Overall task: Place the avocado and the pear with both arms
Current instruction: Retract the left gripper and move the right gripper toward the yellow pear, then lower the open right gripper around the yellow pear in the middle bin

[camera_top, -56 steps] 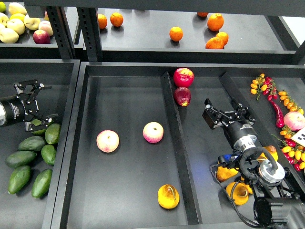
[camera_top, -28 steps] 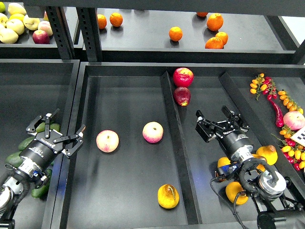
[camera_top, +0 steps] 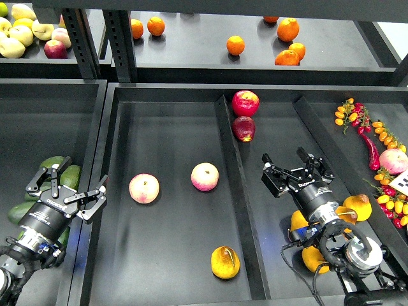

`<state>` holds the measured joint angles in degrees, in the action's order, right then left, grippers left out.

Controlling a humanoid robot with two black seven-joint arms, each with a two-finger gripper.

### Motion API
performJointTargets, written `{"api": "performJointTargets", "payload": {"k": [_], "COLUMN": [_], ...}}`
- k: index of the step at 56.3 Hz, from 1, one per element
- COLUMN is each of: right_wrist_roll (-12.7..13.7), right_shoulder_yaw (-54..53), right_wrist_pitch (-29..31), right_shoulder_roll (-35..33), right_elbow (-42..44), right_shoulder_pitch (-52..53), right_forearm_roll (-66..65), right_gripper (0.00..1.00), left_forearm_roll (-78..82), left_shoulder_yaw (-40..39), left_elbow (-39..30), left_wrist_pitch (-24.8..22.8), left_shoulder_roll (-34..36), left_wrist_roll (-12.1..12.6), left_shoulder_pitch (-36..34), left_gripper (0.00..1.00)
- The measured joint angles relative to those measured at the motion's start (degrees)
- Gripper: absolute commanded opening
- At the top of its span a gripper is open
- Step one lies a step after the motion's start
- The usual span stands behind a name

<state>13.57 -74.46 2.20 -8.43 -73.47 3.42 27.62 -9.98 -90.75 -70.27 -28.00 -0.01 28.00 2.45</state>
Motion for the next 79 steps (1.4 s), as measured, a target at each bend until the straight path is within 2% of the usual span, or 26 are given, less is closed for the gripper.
{"api": "performJointTargets", "payload": {"k": [10, 24, 34, 58, 79], "right_wrist_roll": [7.4, 14.2, 14.4, 14.4, 14.4], "right_shoulder_yaw": [4.8, 17.6, 24.0, 33.1, 46.6], "right_wrist_pitch": [1.5, 3.5, 3.7, 4.7, 4.8], "right_shoulder_roll": [-6.4, -17.6, -21.7, -25.6, -25.6], "right_elbow": [-0.7, -1.4, -1.6, -1.5, -1.0], "right_shoulder_pitch": [1.9, 10.1, 14.3, 16.5, 19.9], "right_forearm_roll": [-2.7, -3.3, -3.3, -9.9, -11.3], "right_gripper": [1.0, 1.0, 1.0, 1.0, 1.0], "left_forearm_roll": [0.0, 0.4, 0.5, 0.4, 0.3], "left_shoulder_yaw": [-0.9, 0.7, 1.2, 1.3, 2.4], "left_elbow": [0.0, 0.5, 0.7, 0.6, 0.6], "left_wrist_pitch": [0.0, 0.0, 0.0, 0.0, 0.0], "left_shoulder_roll": [0.0, 0.0, 0.0, 0.0, 0.0], "left_wrist_roll": [0.0, 0.0, 0.0, 0.0, 0.0], "left_shoulder_pitch": [0.8, 1.0, 0.9, 0.9, 0.9], "left_gripper": [0.99, 0.99, 0.99, 0.99, 0.99]}}
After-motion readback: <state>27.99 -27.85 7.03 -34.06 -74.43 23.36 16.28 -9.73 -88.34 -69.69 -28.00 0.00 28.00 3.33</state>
